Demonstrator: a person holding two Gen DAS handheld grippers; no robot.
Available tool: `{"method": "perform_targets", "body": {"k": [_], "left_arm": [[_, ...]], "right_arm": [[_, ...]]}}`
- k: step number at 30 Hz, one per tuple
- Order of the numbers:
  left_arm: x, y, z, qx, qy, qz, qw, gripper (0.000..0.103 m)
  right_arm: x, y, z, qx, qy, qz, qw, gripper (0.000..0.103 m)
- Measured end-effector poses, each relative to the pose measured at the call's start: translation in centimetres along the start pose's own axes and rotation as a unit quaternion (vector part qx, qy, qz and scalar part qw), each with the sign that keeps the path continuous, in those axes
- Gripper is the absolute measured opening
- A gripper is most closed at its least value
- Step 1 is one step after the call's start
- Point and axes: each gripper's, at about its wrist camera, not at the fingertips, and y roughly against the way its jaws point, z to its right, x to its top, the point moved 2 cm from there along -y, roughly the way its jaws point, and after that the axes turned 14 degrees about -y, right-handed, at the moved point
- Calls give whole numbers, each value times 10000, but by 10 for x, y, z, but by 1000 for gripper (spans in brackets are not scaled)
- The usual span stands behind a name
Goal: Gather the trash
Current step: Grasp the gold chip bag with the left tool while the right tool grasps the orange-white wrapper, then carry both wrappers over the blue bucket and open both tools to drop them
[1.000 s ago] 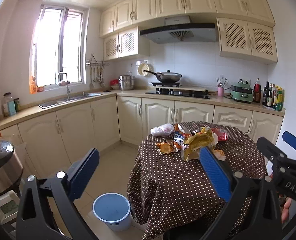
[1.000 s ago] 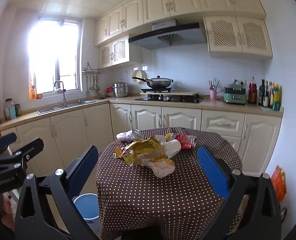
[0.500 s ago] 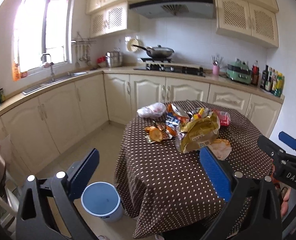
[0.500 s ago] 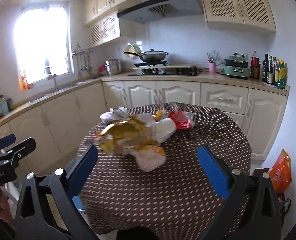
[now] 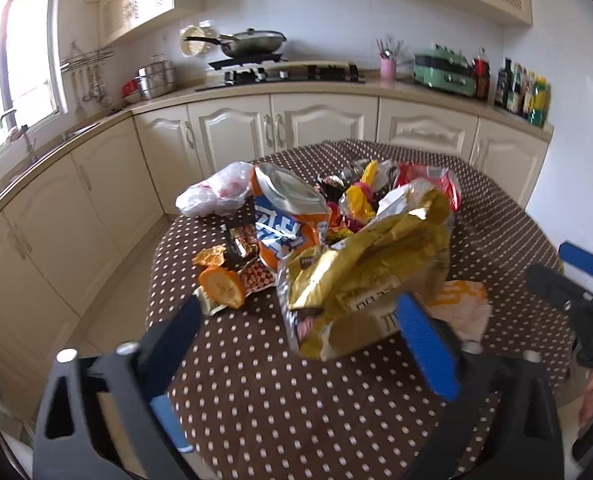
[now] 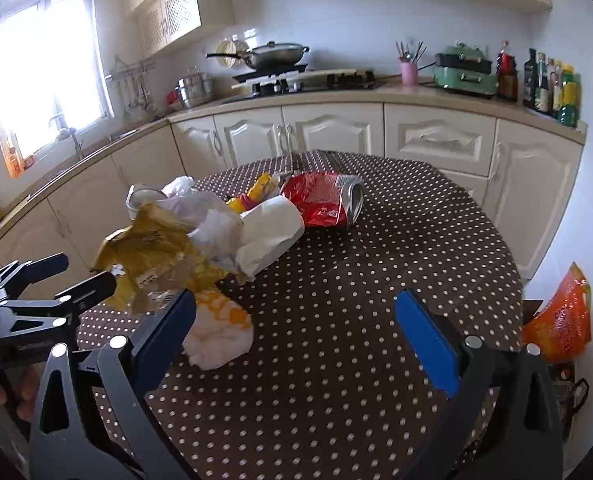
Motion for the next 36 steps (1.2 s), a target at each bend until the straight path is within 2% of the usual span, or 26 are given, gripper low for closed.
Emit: {"method": "perform_targets", "body": {"k": [1, 2, 4, 5, 6, 13, 18, 19, 21, 22, 23, 24, 27, 31, 33, 36], "left_arm": [[1, -6, 0, -2, -50, -53, 10000, 74], [0, -13, -3, -32, -35, -131, 9999, 65], [-1, -22, -5, -271, 106, -194, 9994, 39], [-2, -28, -7, -472, 295, -209, 9982, 13], [-4, -30, -9, -543, 394, -185, 9976, 8], [-25, 13, -22, -626, 1047, 482, 9914, 3], [-39, 49, -39, -412, 1243, 720, 9888, 3], [-44, 54, -43, -395, 1291, 728, 9882, 3], [-53, 63, -52, -259, 1421, 728, 9868, 3], [-56, 67, -56, -219, 1471, 726, 9862, 3], [-63, 72, -61, -164, 1566, 733, 9848, 3], [-68, 76, -66, -110, 1635, 749, 9836, 3], [-82, 88, -79, 96, 1809, 776, 9804, 3], [-101, 102, -91, 152, 1888, 823, 9784, 3], [-114, 114, -98, 231, 1909, 910, 9771, 3], [-136, 132, -118, 377, 2036, 1007, 9731, 3]], "right_arm": [[1, -4, 1, -5, 22, -45, 10000, 96], [2, -6, 1, 30, 24, -79, 10000, 96], [2, -13, 1, 128, 31, -223, 9997, 96], [2, -15, 1, 154, 39, -259, 9995, 96], [2, -18, -1, 182, 89, -322, 9993, 96], [-12, -32, -23, 443, 393, -649, 9961, 96], [-25, -49, -49, 658, 608, -926, 9917, 94], [-27, -53, -53, 622, 665, -957, 9912, 91], [-31, -61, -58, 538, 716, -1084, 9901, 67], [-32, -63, -59, 539, 729, -1105, 9897, 63], [-34, -64, -60, 468, 772, -1125, 9895, 54], [-36, -64, -62, 418, 822, -1130, 9893, 39], [-42, -53, -68, 264, 1002, -937, 9902, 33], [-50, -20, -74, 190, 998, -543, 9933, 31], [-50, 0, -85, 284, 1001, -334, 9940, 31], [-56, 22, -129, 617, 1346, -135, 9889, 31]]}}
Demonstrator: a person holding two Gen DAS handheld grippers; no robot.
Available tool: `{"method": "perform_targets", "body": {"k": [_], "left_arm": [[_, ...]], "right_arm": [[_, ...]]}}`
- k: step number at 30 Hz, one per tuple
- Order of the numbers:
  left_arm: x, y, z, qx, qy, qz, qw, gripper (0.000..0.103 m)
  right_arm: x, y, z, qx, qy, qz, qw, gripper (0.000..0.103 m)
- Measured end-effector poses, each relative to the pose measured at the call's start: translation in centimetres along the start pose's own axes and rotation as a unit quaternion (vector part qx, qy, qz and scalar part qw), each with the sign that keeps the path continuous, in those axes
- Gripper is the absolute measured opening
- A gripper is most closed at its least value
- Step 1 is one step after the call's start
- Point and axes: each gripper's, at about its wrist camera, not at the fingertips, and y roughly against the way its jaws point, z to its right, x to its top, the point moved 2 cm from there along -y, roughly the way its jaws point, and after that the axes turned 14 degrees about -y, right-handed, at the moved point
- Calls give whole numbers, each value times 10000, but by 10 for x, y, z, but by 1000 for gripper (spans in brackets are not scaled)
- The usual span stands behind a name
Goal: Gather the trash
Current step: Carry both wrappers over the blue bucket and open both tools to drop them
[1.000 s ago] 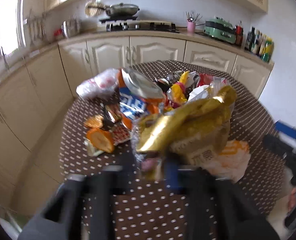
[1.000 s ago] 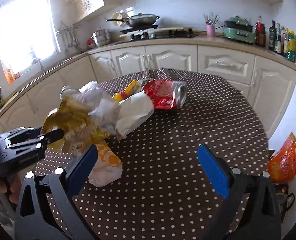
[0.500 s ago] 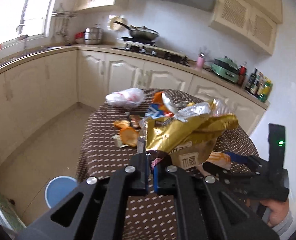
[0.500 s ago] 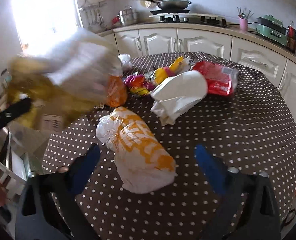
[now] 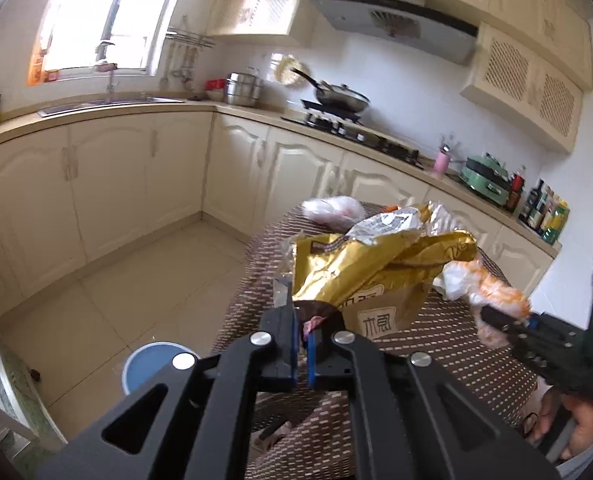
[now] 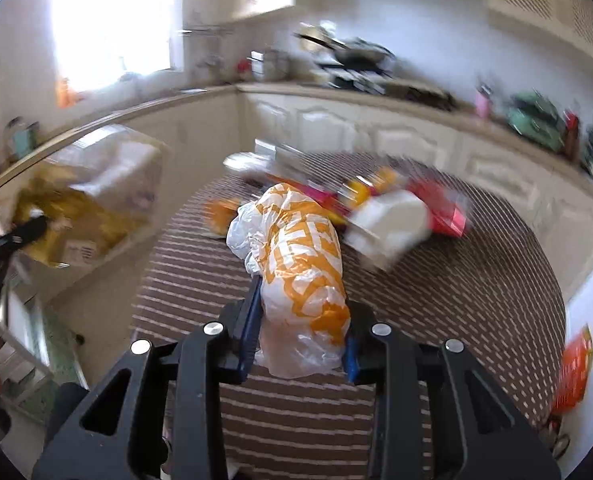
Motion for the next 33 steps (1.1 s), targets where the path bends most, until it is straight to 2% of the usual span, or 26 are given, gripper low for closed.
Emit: {"method": "perform_targets", "body": {"k": [3, 7, 10, 14, 18, 24, 28, 31, 33], "left_arm": [[-12, 17, -37, 396, 185, 105, 9990, 3], [-36, 28, -95, 987, 462, -5, 9940, 3], [-58, 26, -149, 1515, 685, -256, 9857, 3], [-88, 1, -201, 2019, 802, -756, 9732, 3], [-121, -45, -239, 2099, 1064, -1332, 9628, 3], [-163, -134, -272, 1868, 1316, -2098, 9507, 3], [-190, -194, -285, 1680, 1387, -2588, 9411, 3], [-204, -238, -287, 1527, 1485, -2899, 9330, 3], [-208, -257, -284, 1432, 1537, -2994, 9307, 3]], "right_arm": [[1, -3, -56, 421, 378, 40, 9984, 31], [-9, -33, -134, 962, 709, -96, 9928, 31], [-25, -76, -183, 1296, 832, -379, 9873, 31], [-59, -156, -230, 1392, 918, -1018, 9807, 32], [-97, -219, -255, 1304, 1034, -1532, 9741, 32], [-127, -308, -253, 917, 1009, -2091, 9684, 32], [-135, -359, -236, 522, 948, -2285, 9675, 32], [-147, -383, -230, 298, 838, -2307, 9689, 32], [-149, -393, -221, 186, 775, -2266, 9707, 32]]}}
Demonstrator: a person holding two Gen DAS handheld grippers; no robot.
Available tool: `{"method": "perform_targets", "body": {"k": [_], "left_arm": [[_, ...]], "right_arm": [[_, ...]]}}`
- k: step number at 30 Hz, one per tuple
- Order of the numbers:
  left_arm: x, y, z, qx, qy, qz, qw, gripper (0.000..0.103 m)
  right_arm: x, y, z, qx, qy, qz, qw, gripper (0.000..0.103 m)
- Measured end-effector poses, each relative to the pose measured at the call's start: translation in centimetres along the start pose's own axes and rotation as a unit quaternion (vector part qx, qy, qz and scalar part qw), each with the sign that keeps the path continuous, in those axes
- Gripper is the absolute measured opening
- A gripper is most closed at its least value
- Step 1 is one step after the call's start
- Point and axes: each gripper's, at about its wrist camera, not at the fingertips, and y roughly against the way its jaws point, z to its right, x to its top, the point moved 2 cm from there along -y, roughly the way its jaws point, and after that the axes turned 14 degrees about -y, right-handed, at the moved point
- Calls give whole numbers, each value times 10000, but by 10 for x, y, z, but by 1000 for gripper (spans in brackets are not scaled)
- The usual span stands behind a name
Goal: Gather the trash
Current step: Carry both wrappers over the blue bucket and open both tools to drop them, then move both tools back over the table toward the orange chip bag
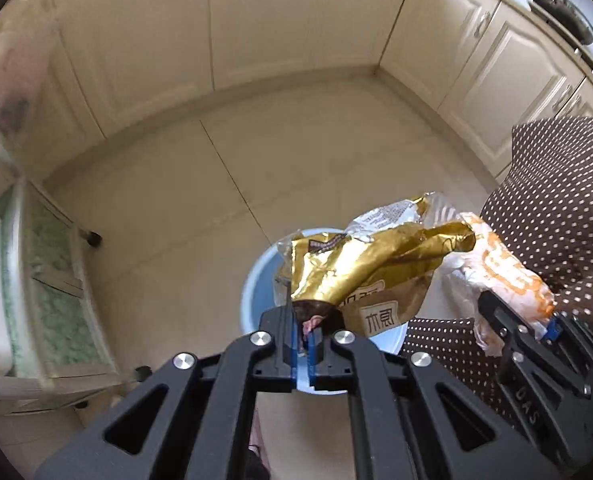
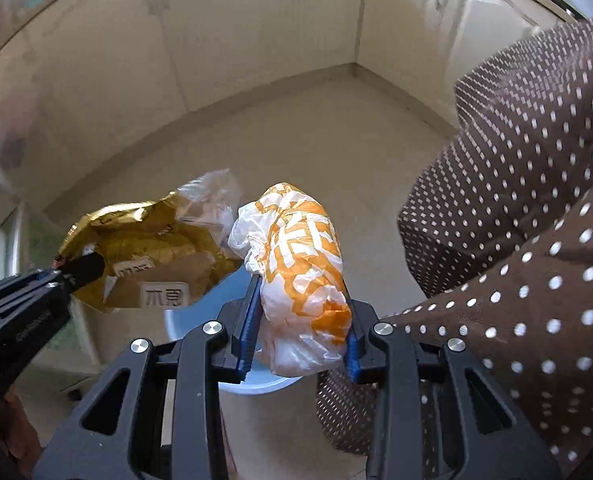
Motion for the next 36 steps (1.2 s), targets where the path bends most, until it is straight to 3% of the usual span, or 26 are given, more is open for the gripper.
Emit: {"method": "perform_targets", "body": {"k": [2, 5, 8, 19, 22, 23, 24, 29, 34, 36], "left_arm": [[1, -13, 5, -90, 39, -41, 9999, 6], [0, -23, 5, -311, 116, -32, 9994, 33], [-3, -23, 1, -190, 112, 38, 9997, 53], [-23, 7, -39, -215, 530, 258, 9980, 54], [-22, 24, -43, -249, 561, 379, 9974, 54], [-22, 29, -42, -251, 550, 406, 9973, 54], [-21, 35, -41, -249, 530, 440, 9973, 54], [-13, 80, -36, -314, 430, 820, 9952, 55], [-10, 142, -31, -124, 403, 1207, 9918, 58], [-10, 173, -24, -228, 327, 1477, 9882, 58]], "right_arm": [[-4, -5, 1, -77, -1, 25, 10000, 33], [-8, -16, 2, -125, -89, -51, 9999, 33], [-13, -23, 0, -125, -105, -107, 9998, 33], [-13, -39, -55, 256, 133, -202, 9994, 38], [-14, -22, -59, 244, 179, -17, 9995, 51], [-11, -16, -62, 213, 223, 77, 9995, 59], [-9, -8, -64, 186, 266, 182, 9993, 64], [9, 44, -66, 196, 276, 613, 9975, 64], [21, 131, -58, 236, 309, 1388, 9896, 69], [22, 170, -54, 247, 323, 1688, 9848, 69]]}}
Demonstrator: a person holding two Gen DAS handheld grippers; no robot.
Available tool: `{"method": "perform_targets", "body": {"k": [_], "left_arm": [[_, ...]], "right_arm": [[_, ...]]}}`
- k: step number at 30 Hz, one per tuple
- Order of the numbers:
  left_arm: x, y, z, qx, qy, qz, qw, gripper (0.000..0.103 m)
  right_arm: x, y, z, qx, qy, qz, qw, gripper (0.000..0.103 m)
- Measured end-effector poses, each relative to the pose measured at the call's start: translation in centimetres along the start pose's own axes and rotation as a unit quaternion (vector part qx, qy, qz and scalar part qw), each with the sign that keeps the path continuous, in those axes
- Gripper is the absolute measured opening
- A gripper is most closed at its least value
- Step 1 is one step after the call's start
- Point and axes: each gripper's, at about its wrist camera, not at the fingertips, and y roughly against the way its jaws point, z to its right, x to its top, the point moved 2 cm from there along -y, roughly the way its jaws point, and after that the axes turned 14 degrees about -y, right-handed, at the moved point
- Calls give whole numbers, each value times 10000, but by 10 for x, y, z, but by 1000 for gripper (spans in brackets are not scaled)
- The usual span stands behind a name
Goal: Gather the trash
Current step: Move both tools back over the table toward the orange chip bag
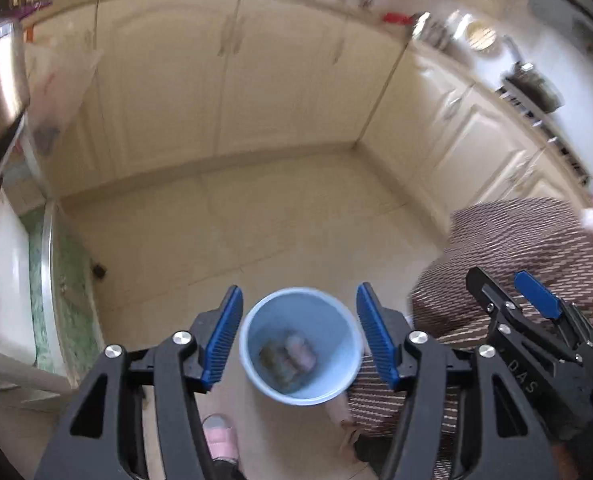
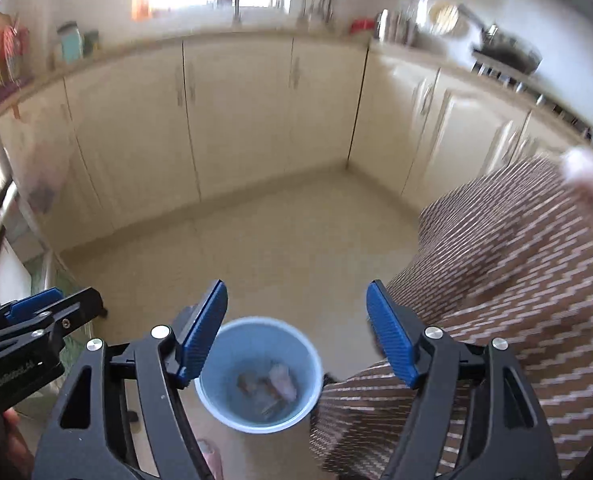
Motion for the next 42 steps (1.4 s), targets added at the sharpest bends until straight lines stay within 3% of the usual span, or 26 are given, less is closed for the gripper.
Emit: {"method": "perform_targets", "body": {"k": [6, 11, 14, 18, 22, 27, 33, 42], "left_arm": [[22, 94, 48, -180, -459, 814, 9955, 63], [30, 162, 116, -577, -1017, 1425, 9829, 66], [27, 186, 156, -821, -1301, 1641, 9744, 69], [23, 198, 221, -1267, -1746, 1613, 9631, 71], [13, 192, 281, -1789, -2033, 1407, 9523, 71], [7, 166, 329, -1935, -2399, 1146, 9444, 72], [12, 122, 350, -1771, -2599, 808, 9458, 72], [32, 68, 375, -1608, -2654, 565, 9490, 72]], "right_arm": [[29, 109, 22, -82, 37, 865, 9962, 72], [42, 189, 76, -89, -325, 1294, 9910, 74], [38, 228, 112, -396, -370, 1604, 9856, 77], [31, 262, 168, -773, -623, 1763, 9793, 78], [19, 276, 223, -1077, -995, 1734, 9739, 79], [3, 278, 276, -1282, -1445, 1602, 9680, 81], [-11, 261, 309, -1299, -1739, 1319, 9672, 81], [0, 228, 340, -1187, -2058, 949, 9667, 82]]}}
